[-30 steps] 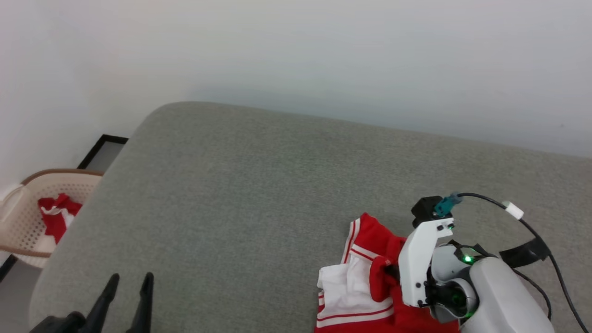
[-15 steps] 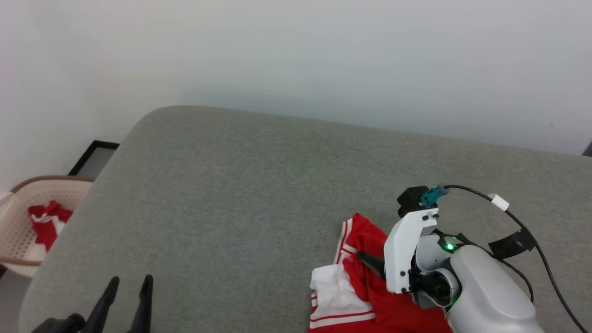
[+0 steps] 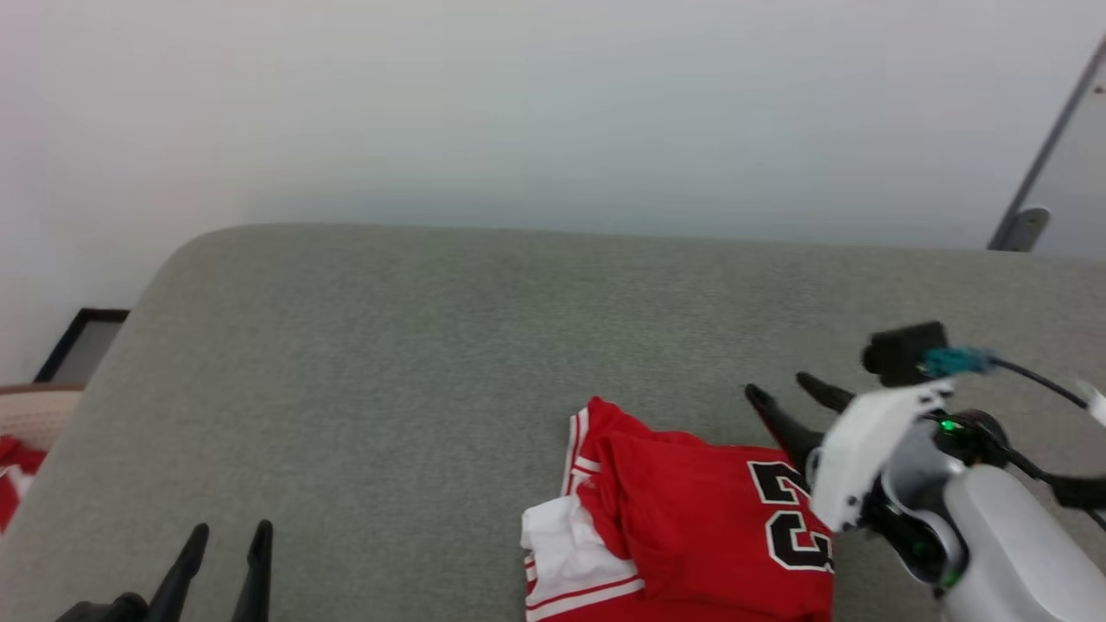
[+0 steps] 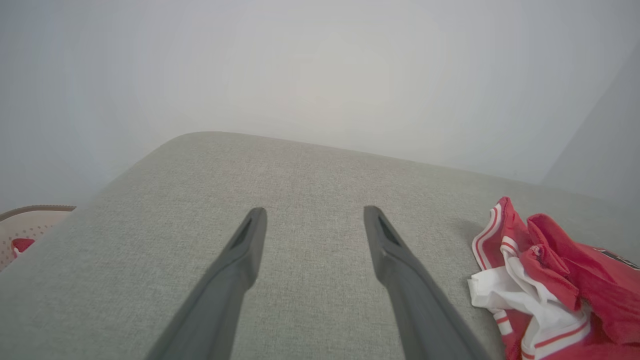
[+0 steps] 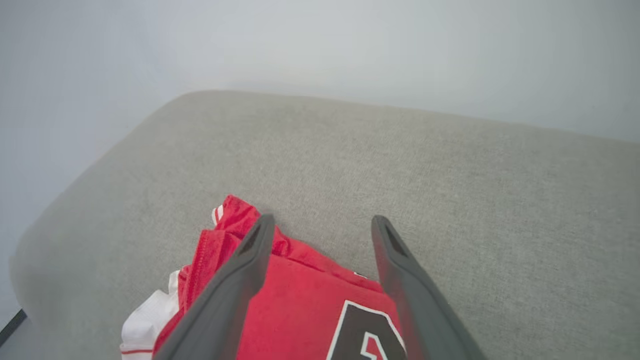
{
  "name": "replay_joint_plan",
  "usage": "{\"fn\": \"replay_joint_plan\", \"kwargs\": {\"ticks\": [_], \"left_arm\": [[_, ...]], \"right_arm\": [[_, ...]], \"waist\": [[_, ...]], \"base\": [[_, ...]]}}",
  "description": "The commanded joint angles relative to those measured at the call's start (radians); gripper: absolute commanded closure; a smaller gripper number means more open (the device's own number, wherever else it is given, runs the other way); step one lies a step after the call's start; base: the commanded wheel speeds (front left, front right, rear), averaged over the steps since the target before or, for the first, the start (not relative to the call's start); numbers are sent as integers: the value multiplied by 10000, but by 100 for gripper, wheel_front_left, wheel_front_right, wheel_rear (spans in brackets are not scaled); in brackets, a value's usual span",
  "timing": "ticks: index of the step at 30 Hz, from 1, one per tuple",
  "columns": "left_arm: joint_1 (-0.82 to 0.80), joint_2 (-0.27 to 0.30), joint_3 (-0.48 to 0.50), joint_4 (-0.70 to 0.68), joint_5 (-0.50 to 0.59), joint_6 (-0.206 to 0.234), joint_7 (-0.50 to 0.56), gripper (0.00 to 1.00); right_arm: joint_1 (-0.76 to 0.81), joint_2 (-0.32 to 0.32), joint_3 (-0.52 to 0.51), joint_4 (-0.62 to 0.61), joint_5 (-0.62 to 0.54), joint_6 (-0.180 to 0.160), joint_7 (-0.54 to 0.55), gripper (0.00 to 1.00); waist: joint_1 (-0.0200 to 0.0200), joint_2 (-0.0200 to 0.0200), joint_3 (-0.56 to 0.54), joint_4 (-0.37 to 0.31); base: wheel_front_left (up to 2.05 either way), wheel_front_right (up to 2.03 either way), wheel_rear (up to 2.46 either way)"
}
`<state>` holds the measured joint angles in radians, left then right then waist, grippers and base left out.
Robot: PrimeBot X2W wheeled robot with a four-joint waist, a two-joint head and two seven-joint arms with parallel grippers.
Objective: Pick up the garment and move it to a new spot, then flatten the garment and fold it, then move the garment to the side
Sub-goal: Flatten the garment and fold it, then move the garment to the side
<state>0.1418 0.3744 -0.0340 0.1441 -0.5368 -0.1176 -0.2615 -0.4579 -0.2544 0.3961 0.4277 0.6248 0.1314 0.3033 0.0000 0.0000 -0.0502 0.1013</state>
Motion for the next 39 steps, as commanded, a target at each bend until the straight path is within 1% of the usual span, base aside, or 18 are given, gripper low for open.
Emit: {"fn": "replay_joint_plan", "kwargs": {"ticks": [1,3,9,15,20,24,31,39], "left_arm": [[-43,18,48,34,-1,-36,-29,0],[-85,37,113,102,-1,-47,-23,0],[-49,63,415,126,-98,-97,-23,0],[37,101,645,156,-148,-139,-21,0],[112,162,660,99,-270,-132,-22,0],[145,220,678,87,-351,-133,-22,0],[102,236,634,68,-419,-135,-22,0],[51,274,562,52,-497,-136,-23,0]], "right_arm": [[272,-200,31,-237,30,-17,-444,0],[575,-440,-165,-489,48,-17,-1163,0],[1411,-1178,-559,-999,-504,-17,-3169,0],[2221,-1307,-1262,-1006,-643,-17,-4333,0],[2828,-1166,-1812,-1027,-708,-17,-4746,0],[3179,-986,-2151,-1141,-786,-17,-4877,0],[3513,-816,-2484,-1377,-931,-17,-4885,0],[3709,-606,-2646,-1558,-1038,-17,-4646,0]], "waist": [[0,0,-6,-297],[0,0,-25,-450],[0,0,-55,-873],[0,0,-58,-1208],[0,0,4,-1426],[0,0,69,-1558],[0,0,129,-1638],[0,0,195,-1533]], "base": [[0,0,0],[0,0,0],[0,0,0],[0,0,0],[0,0,0],[0,0,0],[0,0,0],[0,0,0]]}}
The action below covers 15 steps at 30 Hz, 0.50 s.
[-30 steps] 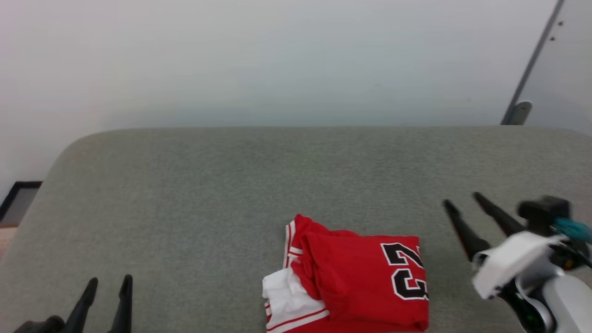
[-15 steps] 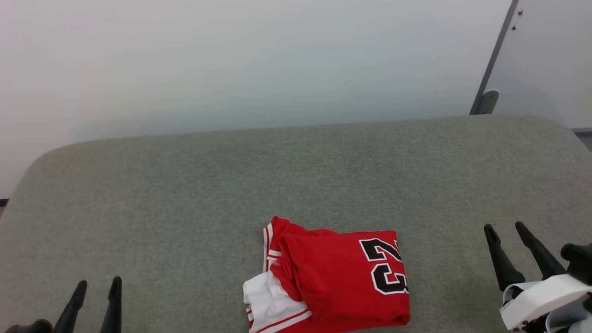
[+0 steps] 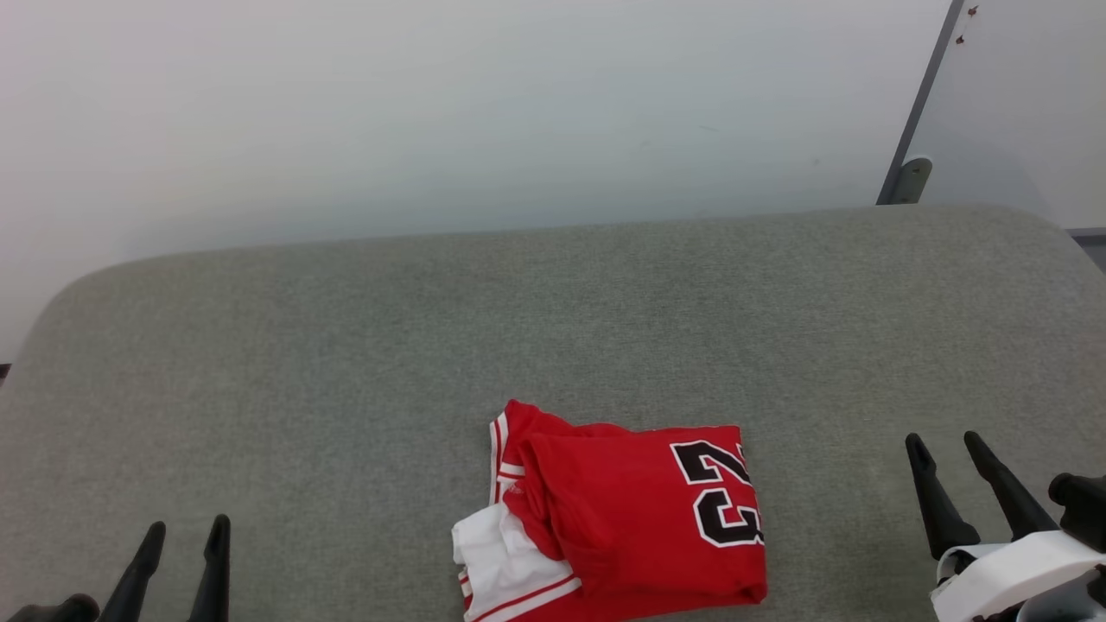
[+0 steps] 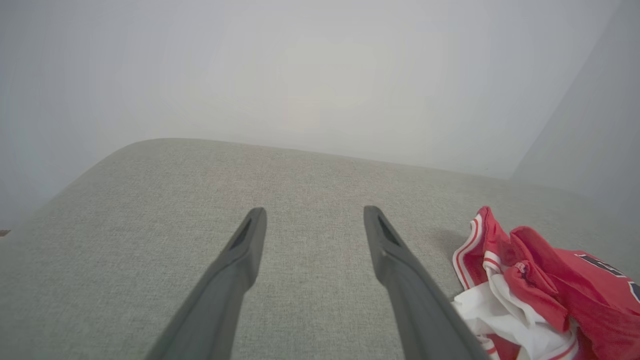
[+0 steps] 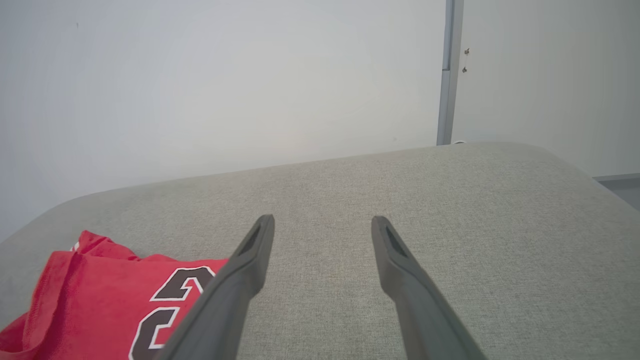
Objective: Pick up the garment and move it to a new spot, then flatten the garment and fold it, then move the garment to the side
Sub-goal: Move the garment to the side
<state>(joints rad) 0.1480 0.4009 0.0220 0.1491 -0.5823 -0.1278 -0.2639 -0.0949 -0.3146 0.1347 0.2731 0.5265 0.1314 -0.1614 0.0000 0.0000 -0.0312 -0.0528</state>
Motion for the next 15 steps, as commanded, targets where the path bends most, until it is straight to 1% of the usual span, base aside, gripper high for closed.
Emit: {"fn": "replay_joint_plan", "kwargs": {"ticks": [1,7,15], "left_arm": [[-18,9,24,6,-70,-35,2,0],[8,60,153,56,-218,-33,2,0],[216,35,196,150,-296,-34,2,0]], "right_arm": [[55,27,-36,-25,-77,-17,15,0],[-83,276,288,-50,13,-17,450,0],[-415,508,1122,393,196,-17,1498,0]], "waist": [[0,0,14,30],[0,0,66,299],[0,0,92,1026]], "base": [[0,0,0],[0,0,0],[0,0,0]]}}
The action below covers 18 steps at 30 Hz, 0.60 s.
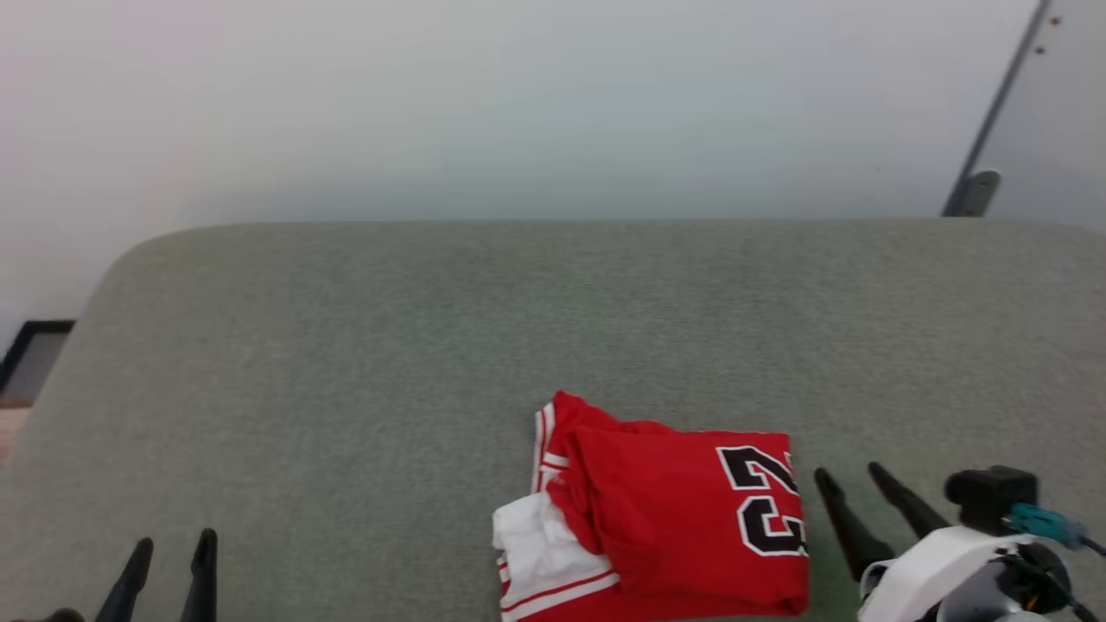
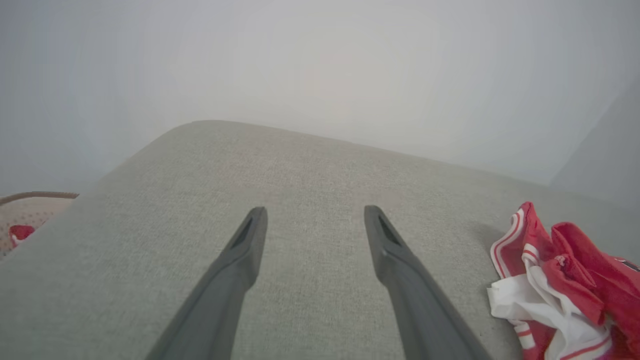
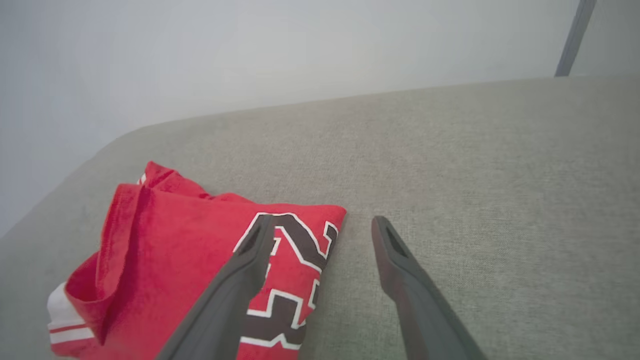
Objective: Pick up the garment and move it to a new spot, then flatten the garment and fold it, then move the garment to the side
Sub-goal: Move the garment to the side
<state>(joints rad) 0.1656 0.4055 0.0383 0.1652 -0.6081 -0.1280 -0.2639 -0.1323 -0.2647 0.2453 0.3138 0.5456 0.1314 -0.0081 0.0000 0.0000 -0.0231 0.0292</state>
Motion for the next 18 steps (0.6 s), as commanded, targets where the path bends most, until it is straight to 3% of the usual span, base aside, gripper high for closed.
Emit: {"fn": "replay_joint_plan", "kwargs": {"ticks": [1,6,18], "left_arm": [[61,-11,-2,-3,-15,-32,3,0],[132,12,-156,71,-67,-32,3,0],[-56,46,-460,134,-253,-32,3,0]], "right_arm": [[-114,16,99,81,22,-17,103,0],[-382,11,312,814,40,-17,795,0],[-1078,470,-339,2535,-26,-17,3209,0]], "waist": [[0,0,13,314],[0,0,3,815],[0,0,422,1582]], "base": [[0,0,0],[0,0,0],[0,0,0]]}}
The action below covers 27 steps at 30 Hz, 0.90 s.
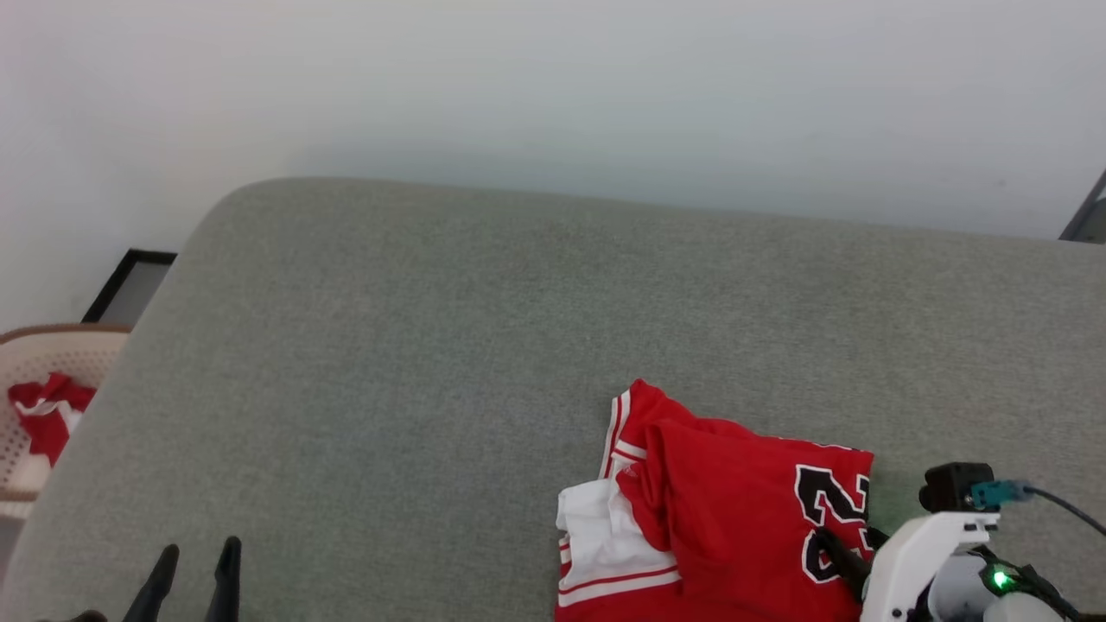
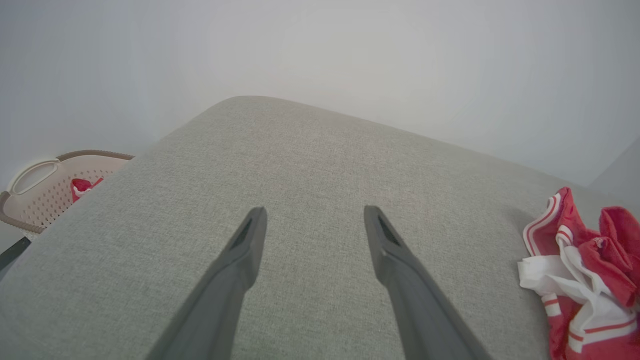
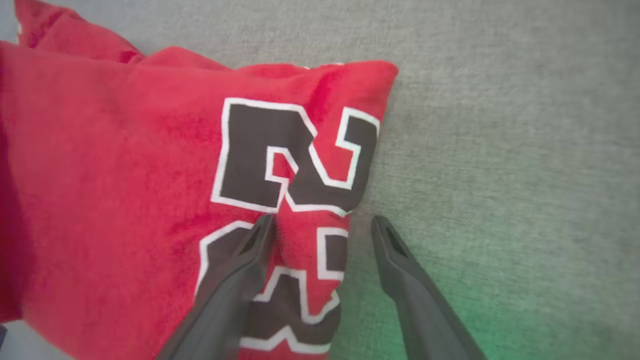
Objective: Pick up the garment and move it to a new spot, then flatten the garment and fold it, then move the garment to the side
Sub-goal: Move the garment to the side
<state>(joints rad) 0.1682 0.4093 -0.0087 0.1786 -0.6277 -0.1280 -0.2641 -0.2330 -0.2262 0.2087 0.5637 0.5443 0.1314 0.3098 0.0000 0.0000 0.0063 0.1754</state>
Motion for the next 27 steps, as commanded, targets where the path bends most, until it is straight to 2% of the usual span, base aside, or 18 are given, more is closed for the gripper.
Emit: {"fn": "replay_joint_plan", "kwargs": {"ticks": [1,3,4,5,7,14,27], "left_arm": [[-111,9,-9,18,-69,-32,5,0],[-175,-45,-74,59,-66,-33,5,0],[-222,-72,-94,72,-62,-33,5,0],[-253,-84,-108,82,-61,-33,5,0],[-295,-114,-163,110,-70,-26,5,0],[-398,-160,-170,175,-142,-27,5,0],[-703,-119,-98,-81,45,-27,5,0]], "right_arm": [[-119,161,-61,240,20,-17,285,0],[-186,302,-28,622,-114,-17,854,0],[-232,415,-4,743,-147,-17,1057,31],[-307,510,28,820,-153,-14,1241,100],[-402,605,62,899,-119,-13,1542,100],[-836,207,-27,414,-281,-19,1850,100],[-1656,-1324,-663,-1298,-1120,-19,2881,100]], "waist": [[0,0,166,149],[0,0,216,206],[0,0,235,228],[0,0,253,254],[0,0,281,294],[0,0,328,258],[0,0,651,-691]], "base": [[0,0,0],[0,0,0],[0,0,0],[0,0,0],[0,0,0],[0,0,0],[0,0,0]]}}
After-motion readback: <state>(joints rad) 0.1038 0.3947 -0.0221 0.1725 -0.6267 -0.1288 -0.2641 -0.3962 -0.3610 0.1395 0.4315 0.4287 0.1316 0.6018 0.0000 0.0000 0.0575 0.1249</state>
